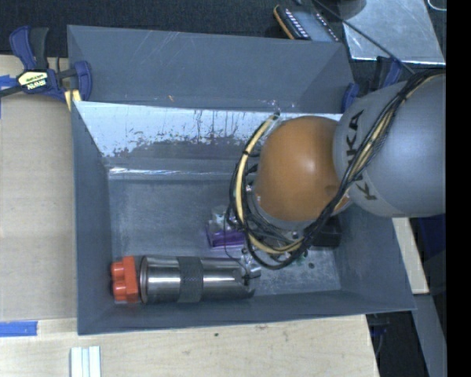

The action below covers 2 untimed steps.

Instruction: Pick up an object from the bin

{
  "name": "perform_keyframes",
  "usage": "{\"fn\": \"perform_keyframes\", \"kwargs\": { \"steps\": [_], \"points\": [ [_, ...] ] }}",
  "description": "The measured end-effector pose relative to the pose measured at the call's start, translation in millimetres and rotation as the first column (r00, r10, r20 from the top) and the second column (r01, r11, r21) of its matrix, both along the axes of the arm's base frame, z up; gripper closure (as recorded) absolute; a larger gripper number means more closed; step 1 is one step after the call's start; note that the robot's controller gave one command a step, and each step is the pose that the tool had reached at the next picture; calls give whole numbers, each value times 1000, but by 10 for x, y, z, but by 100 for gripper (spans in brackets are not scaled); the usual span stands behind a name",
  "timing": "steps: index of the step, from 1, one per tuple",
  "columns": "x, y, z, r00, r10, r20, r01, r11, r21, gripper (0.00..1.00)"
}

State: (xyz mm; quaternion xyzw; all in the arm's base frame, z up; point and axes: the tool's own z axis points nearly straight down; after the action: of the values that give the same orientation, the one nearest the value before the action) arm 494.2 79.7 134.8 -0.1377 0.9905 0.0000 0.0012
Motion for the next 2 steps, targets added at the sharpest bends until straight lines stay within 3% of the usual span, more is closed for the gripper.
{"fn": "perform_keyframes", "kwargs": {
  "steps": [1, 2],
  "points": [
    [215, -40, -403, 996, 84, -4, -84, 996, -2, 0],
    [276, -51, -361, 997, 79, 25, -79, 997, -2, 0]
  ]
}}
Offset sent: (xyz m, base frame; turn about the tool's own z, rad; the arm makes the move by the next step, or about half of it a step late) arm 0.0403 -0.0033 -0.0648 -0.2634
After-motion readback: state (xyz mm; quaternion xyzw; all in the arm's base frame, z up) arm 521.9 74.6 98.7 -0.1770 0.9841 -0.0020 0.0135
